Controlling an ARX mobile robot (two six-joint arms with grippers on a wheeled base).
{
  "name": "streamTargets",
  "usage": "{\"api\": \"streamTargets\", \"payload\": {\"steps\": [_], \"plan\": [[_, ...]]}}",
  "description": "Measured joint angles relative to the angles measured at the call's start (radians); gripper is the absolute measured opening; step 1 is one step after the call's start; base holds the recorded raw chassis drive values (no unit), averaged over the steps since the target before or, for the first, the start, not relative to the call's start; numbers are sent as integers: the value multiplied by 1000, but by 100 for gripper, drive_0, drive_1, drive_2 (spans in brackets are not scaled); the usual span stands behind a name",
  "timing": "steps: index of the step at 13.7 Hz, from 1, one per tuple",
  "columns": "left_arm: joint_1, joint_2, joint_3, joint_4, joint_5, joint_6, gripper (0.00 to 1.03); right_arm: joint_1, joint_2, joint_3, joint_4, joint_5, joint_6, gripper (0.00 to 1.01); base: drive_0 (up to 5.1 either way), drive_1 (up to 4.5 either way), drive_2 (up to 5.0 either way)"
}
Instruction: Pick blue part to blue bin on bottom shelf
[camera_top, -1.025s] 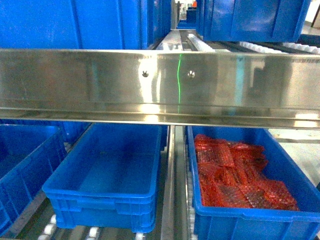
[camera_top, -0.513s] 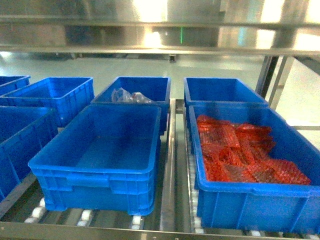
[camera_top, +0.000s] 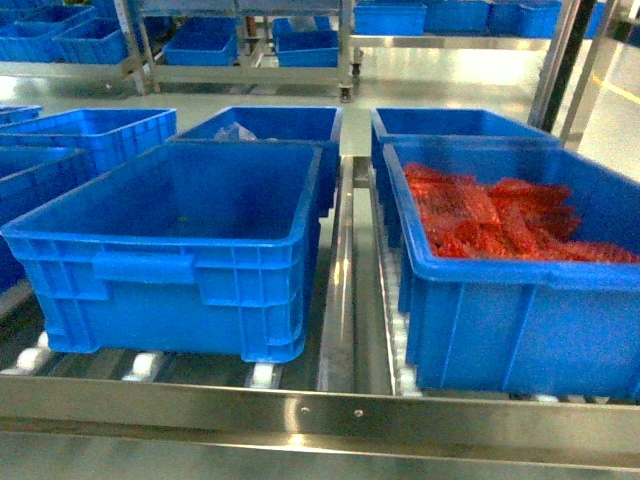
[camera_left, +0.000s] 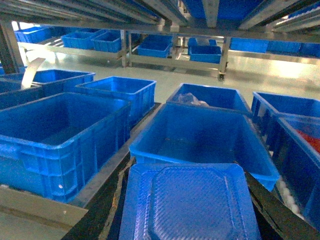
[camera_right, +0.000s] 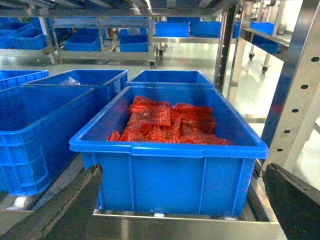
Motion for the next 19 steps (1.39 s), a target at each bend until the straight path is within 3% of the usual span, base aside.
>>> {"api": "streamTargets", "payload": {"steps": [9,19], "plan": [[0,0,0,-1,0,0,44,0,0,0,0,-1,0,98,0,0,0],[0,0,0,-1,0,0,44,0,0,0,3,-1,0,98,-2,413,-417]]}}
